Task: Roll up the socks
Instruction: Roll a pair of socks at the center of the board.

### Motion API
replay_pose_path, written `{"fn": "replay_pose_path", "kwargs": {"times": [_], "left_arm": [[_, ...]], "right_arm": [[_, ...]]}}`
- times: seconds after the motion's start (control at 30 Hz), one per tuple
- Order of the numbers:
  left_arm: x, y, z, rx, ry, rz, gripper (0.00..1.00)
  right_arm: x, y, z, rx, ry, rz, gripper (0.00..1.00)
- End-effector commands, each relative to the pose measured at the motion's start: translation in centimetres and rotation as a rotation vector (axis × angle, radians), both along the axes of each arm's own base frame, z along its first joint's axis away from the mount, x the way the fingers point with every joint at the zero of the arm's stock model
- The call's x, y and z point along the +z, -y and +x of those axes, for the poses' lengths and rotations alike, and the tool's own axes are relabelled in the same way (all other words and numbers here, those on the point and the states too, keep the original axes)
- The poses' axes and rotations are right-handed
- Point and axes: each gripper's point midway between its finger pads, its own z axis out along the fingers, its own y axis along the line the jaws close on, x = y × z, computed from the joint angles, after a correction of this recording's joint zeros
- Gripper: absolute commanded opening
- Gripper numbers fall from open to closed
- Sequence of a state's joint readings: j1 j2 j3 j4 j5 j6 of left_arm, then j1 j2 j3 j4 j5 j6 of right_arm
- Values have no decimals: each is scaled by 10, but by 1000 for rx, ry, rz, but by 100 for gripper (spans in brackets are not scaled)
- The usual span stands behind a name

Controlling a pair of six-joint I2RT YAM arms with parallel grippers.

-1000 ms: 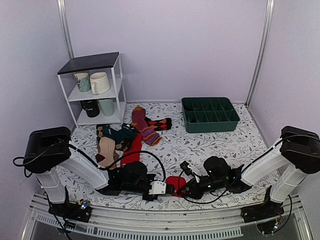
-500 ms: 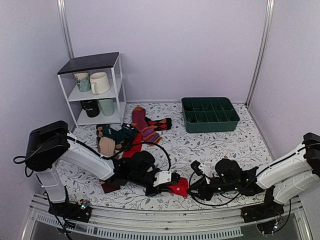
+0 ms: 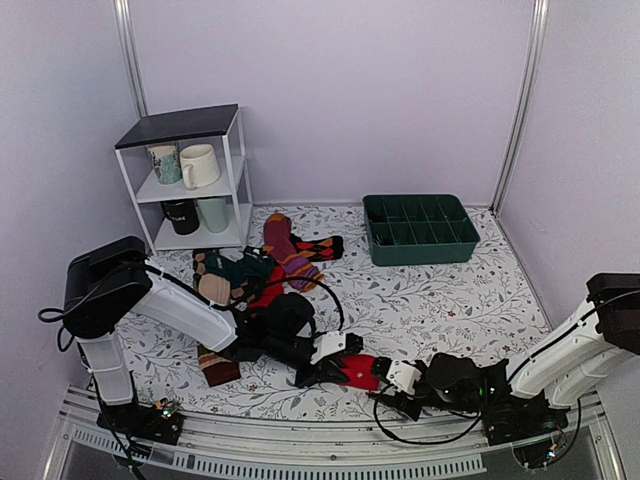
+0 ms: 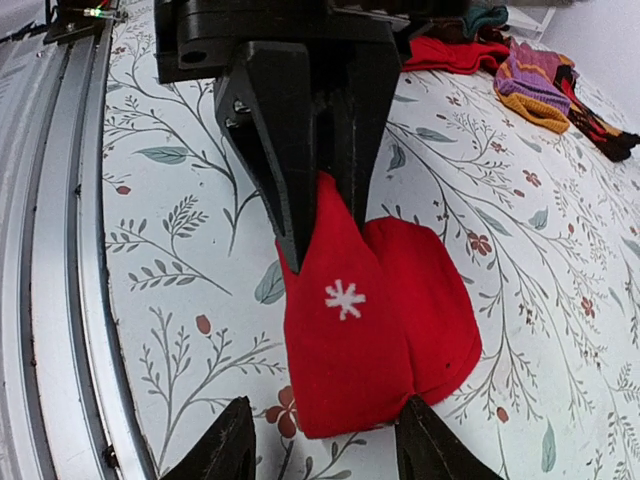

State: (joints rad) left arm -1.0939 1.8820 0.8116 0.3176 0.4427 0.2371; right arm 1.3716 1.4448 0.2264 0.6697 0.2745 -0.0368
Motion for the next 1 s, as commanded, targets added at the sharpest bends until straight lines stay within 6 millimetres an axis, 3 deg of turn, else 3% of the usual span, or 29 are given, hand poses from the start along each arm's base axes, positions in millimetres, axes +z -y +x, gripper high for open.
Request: {"fn": "replay_pose_path", "kwargs": {"times": [0.0, 0.07, 0.13, 0.37, 0.57, 0.63, 0.77, 0.83, 0.9, 0.97], "left_arm": [[-72, -58, -29, 20, -162, 310, 0], [-72, -59, -29, 21, -166, 312, 0], [-85, -64, -31, 20, -182, 344, 0], [-86, -63, -31, 15, -184, 344, 0], [-86, -64, -32, 16, -183, 340, 0], [-85, -64, -32, 16, -184, 339, 0], [-87, -63, -31, 19, -181, 339, 0], [-86, -62, -27, 34, -169, 338, 1], [-81, -59, -19, 63, -134, 326, 22], [-60, -53, -6, 98, -56, 267, 31]], "right_arm": [[14, -15, 9, 4, 135, -1, 49], [14, -17, 6, 25, 135, 0, 49], [14, -17, 5, 32, 134, 2, 49], [14, -19, 0, 63, 128, 1, 52], [-6, -22, -3, 70, 75, -42, 50], [-15, -19, -2, 51, 43, -64, 43], [-27, -15, -2, 30, -14, -90, 13], [-33, -12, 0, 15, -56, -109, 9], [-38, -7, 2, -27, -122, -114, 9], [-41, -2, 0, -47, -178, -106, 9]]}}
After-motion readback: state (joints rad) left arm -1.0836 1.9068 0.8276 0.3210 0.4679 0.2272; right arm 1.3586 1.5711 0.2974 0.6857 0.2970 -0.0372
